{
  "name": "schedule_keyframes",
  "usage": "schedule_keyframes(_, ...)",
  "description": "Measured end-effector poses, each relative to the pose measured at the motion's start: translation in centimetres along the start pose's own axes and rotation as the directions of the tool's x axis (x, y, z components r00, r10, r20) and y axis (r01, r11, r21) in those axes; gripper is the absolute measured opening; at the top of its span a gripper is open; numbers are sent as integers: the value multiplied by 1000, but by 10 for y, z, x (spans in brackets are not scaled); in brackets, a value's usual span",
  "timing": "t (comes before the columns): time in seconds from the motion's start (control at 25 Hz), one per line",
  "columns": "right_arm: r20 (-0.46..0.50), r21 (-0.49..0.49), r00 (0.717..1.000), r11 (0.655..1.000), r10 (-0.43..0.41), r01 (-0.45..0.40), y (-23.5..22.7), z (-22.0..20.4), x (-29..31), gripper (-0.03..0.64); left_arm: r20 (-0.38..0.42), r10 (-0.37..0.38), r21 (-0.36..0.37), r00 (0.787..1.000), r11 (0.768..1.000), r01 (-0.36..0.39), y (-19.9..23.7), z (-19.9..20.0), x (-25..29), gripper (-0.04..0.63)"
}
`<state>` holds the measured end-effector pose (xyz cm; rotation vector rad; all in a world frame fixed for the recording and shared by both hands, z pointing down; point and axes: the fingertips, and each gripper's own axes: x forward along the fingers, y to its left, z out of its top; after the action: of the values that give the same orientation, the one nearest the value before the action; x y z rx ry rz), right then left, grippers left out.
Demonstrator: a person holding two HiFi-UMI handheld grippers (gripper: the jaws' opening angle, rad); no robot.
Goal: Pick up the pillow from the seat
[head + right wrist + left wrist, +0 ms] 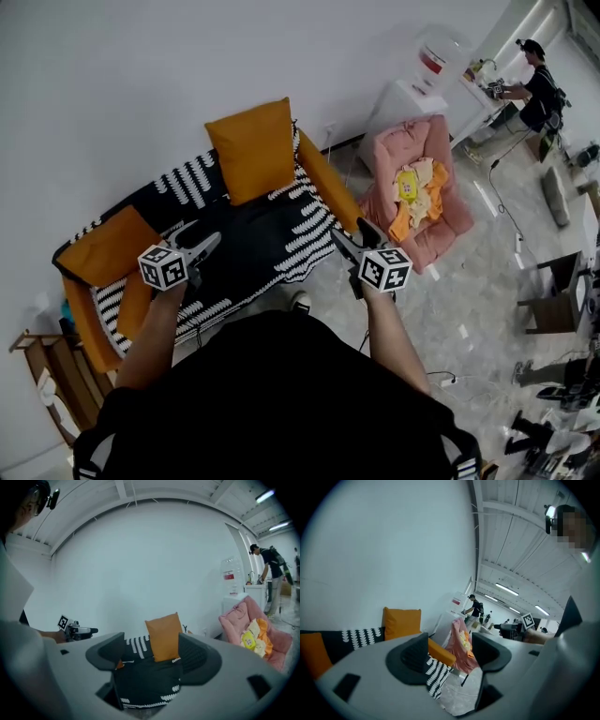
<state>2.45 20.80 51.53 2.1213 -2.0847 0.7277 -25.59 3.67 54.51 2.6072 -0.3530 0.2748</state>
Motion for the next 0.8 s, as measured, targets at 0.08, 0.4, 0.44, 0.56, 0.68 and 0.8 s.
schedule_keyframes(0.08, 3, 8, 1000, 1000, 7, -7, -12, 5, 5, 356, 0, 6, -5, 1000, 1000, -6, 0, 2, 11, 288)
schedule_keyframes(0.4, 2, 12, 999, 999, 39, -39, -52, 23, 29, 360, 8, 38, -14, 999, 999, -38, 2, 15, 49, 288)
schedule_keyframes(0.44, 3, 12, 999, 999, 41, -41, -57, 26, 31, 363, 11, 43, -15, 999, 999, -43, 3, 17, 53, 287)
schedule_keyframes(0.56, 8, 18, 999, 999, 51, -51, -71, 34, 39, 368, 18, 60, -17, 998, 998, -59, 5, 23, 66, 288)
schedule_keyframes(0.68, 8, 52, 998, 997, 59, -59, -89, 39, 45, 370, 29, 81, -20, 996, 997, -80, 5, 29, 80, 288)
schedule_keyframes(0.8, 9, 68, 998, 996, 63, -64, -107, 43, 50, 371, 37, 100, -24, 994, 995, -99, 4, 32, 91, 290)
